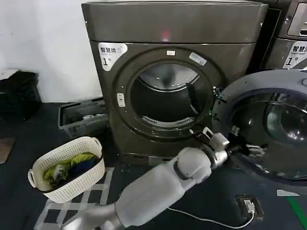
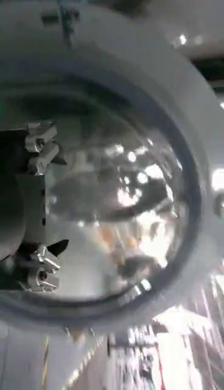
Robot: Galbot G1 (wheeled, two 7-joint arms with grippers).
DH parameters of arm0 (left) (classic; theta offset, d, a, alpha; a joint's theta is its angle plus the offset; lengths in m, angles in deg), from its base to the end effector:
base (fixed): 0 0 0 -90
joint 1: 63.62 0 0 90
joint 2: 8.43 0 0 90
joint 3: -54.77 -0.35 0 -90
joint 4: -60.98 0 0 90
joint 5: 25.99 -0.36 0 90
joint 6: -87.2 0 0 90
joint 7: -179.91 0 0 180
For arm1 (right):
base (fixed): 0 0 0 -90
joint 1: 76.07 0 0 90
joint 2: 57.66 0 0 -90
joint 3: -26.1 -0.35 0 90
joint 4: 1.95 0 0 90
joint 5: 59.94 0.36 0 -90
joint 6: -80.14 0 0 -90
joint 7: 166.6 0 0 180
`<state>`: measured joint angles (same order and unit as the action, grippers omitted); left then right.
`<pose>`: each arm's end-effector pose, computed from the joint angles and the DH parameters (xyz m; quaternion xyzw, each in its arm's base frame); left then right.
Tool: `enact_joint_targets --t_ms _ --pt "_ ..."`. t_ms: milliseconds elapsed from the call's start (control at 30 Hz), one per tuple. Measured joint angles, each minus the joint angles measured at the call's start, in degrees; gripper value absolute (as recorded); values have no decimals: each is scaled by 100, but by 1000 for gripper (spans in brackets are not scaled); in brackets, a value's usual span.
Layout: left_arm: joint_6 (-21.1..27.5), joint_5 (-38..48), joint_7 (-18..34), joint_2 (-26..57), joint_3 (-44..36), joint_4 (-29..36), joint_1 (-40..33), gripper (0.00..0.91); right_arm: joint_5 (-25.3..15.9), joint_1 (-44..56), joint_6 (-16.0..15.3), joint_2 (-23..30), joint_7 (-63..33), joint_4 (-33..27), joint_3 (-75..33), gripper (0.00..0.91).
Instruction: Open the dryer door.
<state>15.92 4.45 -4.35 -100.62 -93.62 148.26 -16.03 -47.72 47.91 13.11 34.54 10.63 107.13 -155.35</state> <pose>0.3787 -0.3200 -0.1351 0.5531 0.8315 0.0377 0.0351 -0.1442 -0.3309 -0.1985 0.6115 0.6971 -0.3553 0.1178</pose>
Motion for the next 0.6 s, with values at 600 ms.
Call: enact_joint_targets --t_ms 600 --pt "-804 -1246 -1378 2140 1201 2035 1254 907 64 312 -1245 -686 -919 -562 197 907"
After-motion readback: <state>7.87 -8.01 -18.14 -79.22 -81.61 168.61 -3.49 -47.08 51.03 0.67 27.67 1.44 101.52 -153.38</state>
